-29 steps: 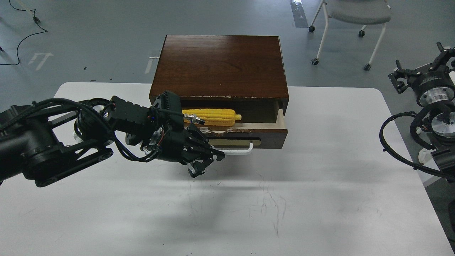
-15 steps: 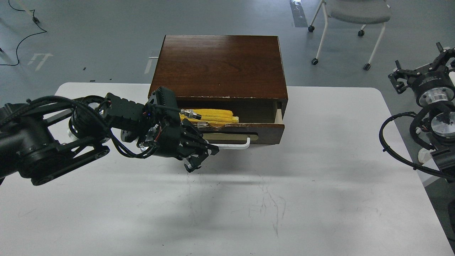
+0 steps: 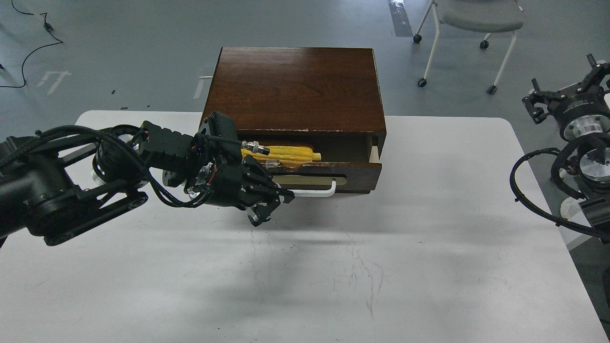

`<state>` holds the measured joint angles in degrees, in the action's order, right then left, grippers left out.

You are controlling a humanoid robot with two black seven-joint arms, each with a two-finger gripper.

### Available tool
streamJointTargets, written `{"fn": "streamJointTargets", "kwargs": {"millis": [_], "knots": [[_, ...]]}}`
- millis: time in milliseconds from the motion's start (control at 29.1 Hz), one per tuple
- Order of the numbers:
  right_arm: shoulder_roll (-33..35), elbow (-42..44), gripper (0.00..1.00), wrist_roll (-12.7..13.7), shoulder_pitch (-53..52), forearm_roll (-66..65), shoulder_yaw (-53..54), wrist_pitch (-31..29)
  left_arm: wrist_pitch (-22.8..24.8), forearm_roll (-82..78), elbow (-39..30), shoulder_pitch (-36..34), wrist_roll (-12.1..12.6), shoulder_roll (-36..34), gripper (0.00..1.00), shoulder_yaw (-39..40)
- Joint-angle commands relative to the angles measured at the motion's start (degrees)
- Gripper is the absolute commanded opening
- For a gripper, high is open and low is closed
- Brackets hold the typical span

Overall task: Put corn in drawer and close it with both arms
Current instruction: 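Push the drawer into the box with the left hand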

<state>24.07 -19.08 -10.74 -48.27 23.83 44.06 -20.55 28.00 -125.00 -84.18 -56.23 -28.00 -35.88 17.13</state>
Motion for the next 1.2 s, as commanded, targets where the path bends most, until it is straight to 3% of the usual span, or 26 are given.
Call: {"fn": "streamJointTargets", "kwargs": {"millis": [0, 1168], "knots": [[-0.17, 0.01, 1.0, 0.02, -0.07, -0.01, 0.06, -0.01, 0.0, 0.0, 0.33, 0.07, 0.0, 0.02, 0.0, 0.09], [0.27, 0.09, 1.0, 0.02, -0.51, -0.01, 0.24, -0.01, 0.0, 0.0, 4.64, 0.42, 0.0, 2.74, 0.0, 1.06]]}}
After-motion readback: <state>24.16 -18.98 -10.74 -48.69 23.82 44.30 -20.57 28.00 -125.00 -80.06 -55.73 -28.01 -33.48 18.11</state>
